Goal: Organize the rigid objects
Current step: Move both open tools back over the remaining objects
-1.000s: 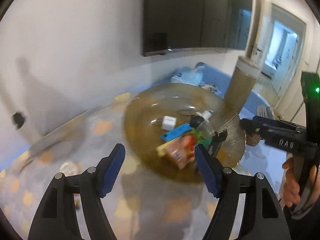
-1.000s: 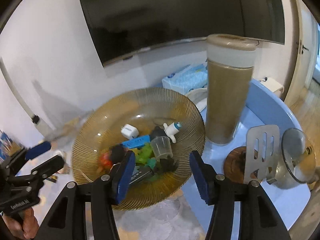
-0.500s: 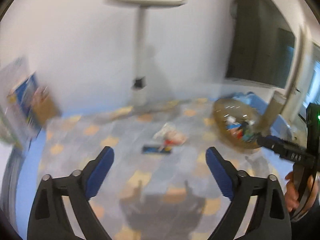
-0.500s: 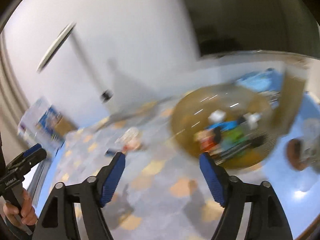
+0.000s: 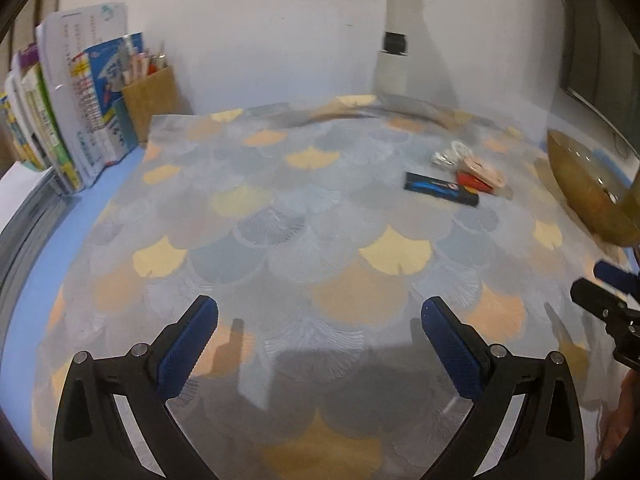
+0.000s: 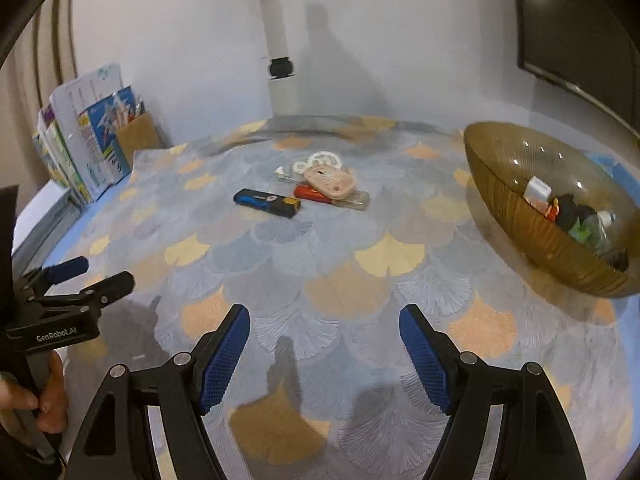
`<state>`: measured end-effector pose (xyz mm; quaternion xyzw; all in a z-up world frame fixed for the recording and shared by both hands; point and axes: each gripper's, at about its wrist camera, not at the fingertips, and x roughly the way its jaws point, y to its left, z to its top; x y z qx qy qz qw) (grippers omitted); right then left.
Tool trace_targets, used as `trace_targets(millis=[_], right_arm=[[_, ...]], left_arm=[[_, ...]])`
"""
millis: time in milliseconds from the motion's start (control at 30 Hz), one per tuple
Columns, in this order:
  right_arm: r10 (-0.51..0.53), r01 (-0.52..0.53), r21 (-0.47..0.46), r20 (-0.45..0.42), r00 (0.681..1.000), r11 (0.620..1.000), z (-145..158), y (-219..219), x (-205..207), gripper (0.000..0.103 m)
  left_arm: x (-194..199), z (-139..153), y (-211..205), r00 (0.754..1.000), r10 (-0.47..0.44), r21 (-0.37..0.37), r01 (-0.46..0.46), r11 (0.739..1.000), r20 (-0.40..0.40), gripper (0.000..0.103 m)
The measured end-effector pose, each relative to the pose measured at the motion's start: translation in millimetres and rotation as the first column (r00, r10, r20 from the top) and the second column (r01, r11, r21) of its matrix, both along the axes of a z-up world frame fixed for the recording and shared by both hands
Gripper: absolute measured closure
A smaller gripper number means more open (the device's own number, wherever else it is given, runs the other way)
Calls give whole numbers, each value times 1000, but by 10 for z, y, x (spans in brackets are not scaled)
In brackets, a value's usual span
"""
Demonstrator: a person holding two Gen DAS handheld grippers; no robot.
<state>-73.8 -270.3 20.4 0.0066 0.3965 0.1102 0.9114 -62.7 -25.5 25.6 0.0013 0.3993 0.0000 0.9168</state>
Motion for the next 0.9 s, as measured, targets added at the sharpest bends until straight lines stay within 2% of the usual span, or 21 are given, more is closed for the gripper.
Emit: trace_targets(millis=[67,233,367,467,900], right_arm=[[-12,13,4,-32,999,1000,-37,-30,36,27],[-5,5,-12,-45,999,1000,-45,2,52,27],[-3,1,-39,-48,999,999,-60,48,45,27],[-11,9,-39,-57,998,999,-71,36,57,19],[-23,19,-53,-69,997,998,-96,18,94,19]], left_arm=[[8,-45,31,999,14,-15,-15,1000,-29,1],[42,-75,66,998,27,-28,-29,999,-58,1],[62,-86,75,998,22,-28,-23,999,-60,1],[66,-89,66,998,14,-23,-16,1000,-62,1],[71,-78,64,997,8,-27,-10,1000,-74,1]])
